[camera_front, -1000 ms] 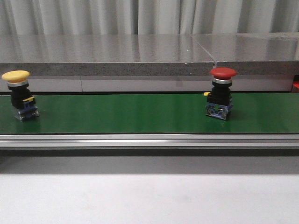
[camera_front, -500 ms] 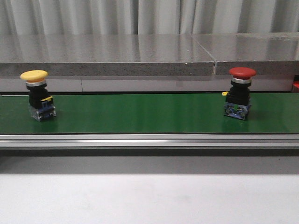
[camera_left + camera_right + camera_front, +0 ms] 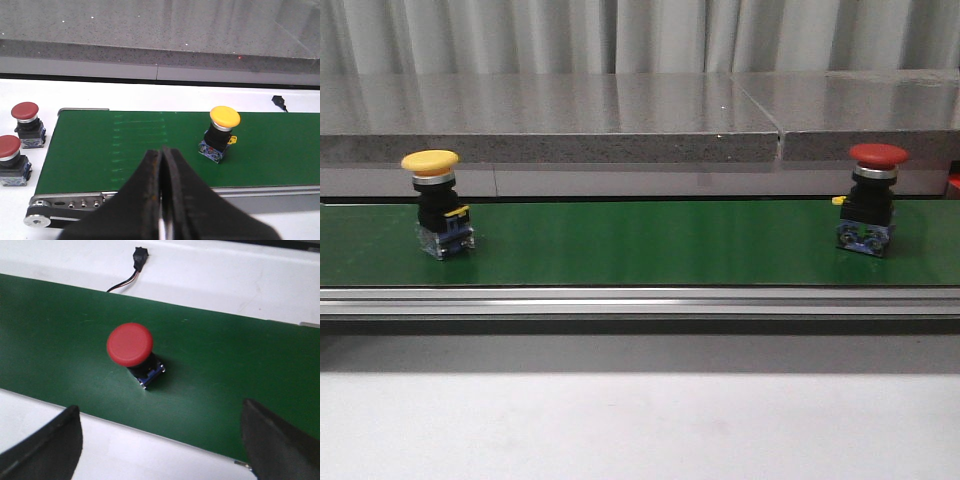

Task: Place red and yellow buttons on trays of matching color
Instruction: 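Lower the right gripper over the red button at the belt end, then grasp the red button and carry it into the red tray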

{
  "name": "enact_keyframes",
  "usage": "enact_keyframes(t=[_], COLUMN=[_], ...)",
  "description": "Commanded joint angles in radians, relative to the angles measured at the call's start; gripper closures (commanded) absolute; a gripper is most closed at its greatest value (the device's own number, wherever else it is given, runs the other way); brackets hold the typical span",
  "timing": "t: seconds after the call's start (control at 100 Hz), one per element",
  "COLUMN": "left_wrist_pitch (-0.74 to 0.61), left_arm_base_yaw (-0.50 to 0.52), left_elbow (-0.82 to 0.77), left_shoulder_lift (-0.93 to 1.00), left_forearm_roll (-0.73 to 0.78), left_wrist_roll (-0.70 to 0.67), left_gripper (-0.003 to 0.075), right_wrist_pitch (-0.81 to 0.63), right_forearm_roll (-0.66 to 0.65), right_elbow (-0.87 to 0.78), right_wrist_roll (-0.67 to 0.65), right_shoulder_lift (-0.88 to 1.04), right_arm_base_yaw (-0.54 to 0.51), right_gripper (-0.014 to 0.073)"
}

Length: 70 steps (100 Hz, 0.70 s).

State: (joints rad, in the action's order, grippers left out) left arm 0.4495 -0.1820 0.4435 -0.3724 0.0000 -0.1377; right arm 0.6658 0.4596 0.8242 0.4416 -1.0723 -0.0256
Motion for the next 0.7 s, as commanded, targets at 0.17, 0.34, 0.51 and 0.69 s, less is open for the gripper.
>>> enact_keyframes(t=[0.17,0.34,0.51,0.69], left_wrist_pitch=[-0.065,-0.065,-0.065,-0.065], left_arm_base_yaw=[-0.008,-0.008,-0.008,-0.008], left_elbow=[0.028,0.028,0.028,0.028], left_shoulder_lift=[-0.005,-0.005,-0.005,-0.005], left_forearm_roll=[-0.005,-0.005,-0.005,-0.005], left_wrist_roll=[-0.001,-0.001,-0.001,-0.001], left_gripper=[0.0739,0.0739,0.0739,0.0739], right_wrist_pitch=[-0.059,-0.082,-0.125,-0.13], right_forearm_roll=[0.025,0.023,-0.002,-0.003], right_elbow=[0.127,0.167,0.172,0.174], right_wrist_roll=[0.057,0.057,0.057,0.057], right_shoulder_lift=[-0.186,-0.295,-0.381,-0.398], right_arm_base_yaw=[0.062,0.068,0.067,0.064], right_gripper=[-0.0041,-0.0041,-0.0038,0.0193])
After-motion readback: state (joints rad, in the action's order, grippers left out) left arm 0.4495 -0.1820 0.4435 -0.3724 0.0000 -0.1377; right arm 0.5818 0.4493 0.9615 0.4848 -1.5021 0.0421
